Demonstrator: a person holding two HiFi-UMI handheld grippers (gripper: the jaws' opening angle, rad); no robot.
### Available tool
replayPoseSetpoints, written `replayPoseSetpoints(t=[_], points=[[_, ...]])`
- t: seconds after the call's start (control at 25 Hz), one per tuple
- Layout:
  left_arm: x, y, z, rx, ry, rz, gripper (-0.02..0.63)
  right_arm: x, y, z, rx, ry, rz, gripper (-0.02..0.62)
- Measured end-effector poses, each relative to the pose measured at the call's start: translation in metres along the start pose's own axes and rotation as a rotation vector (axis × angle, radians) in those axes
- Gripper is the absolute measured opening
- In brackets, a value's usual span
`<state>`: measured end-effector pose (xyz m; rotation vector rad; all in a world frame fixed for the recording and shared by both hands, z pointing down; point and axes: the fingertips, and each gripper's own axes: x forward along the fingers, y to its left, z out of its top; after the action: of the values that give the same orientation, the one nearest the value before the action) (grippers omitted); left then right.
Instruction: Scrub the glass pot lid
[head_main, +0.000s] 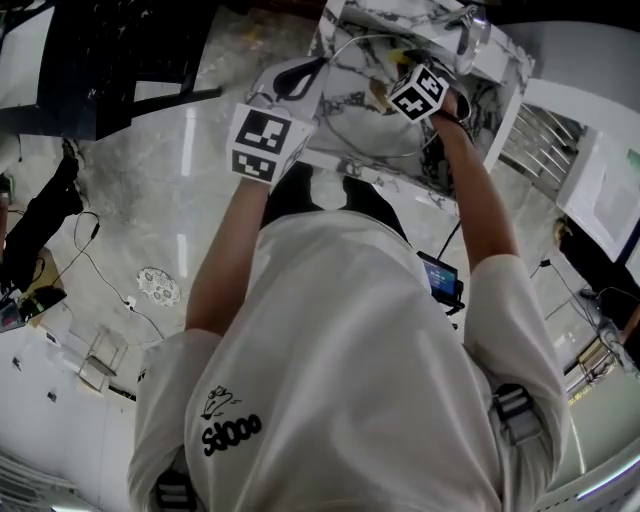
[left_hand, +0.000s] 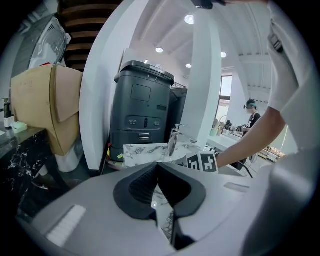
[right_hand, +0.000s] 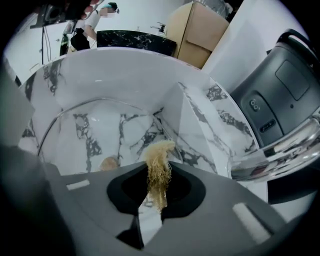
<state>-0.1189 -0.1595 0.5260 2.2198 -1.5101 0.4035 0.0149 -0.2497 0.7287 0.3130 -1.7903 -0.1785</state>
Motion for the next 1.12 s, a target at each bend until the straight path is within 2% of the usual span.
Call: replayPoseSetpoints(t=[0.16, 0.28, 0.4, 0.48, 0.64, 0.76, 0.96, 1.12], points=[[-0.004, 0.002, -0.002, -0.003, 0.002, 0.008, 0.009, -0.004, 0.026, 0.036, 0.101, -0.094, 0.093, 0.048], [-0.008, 0.0, -0.005, -0.007, 0.0, 0.007, 0.009, -0.013, 0.059, 0.052, 0.088, -0.139, 0.176, 0.048], [-0.012, 0.001, -0.005, -0.009, -0.007, 0.011, 0.009, -0.018, 0.104, 0.056, 0.057, -0.154, 0.316, 0.049], [-0.015, 0.003, -0.004, -0.004, -0.012, 0.016, 0.009, -0.022, 0.131, 0.053, 0.042, -0.146, 0.381, 0.049], [-0.022, -0.001, -0.004, 0.007, -0.022, 0.018, 0.011, -0.03, 0.159, 0.046, 0.006, -0.141, 0.42, 0.049], [-0.027, -0.005, -0.005, 0.011, -0.029, 0.019, 0.009, -0.037, 0.172, 0.041, -0.022, -0.114, 0.485, 0.049], [-0.034, -0.016, 0.0, 0.025, -0.045, 0.007, 0.009, -0.057, 0.201, 0.021, -0.048, -0.02, 0.708, 0.051], [-0.038, -0.026, 0.003, 0.036, -0.057, -0.005, 0.009, -0.071, 0.212, 0.004, -0.095, 0.029, 0.774, 0.051]])
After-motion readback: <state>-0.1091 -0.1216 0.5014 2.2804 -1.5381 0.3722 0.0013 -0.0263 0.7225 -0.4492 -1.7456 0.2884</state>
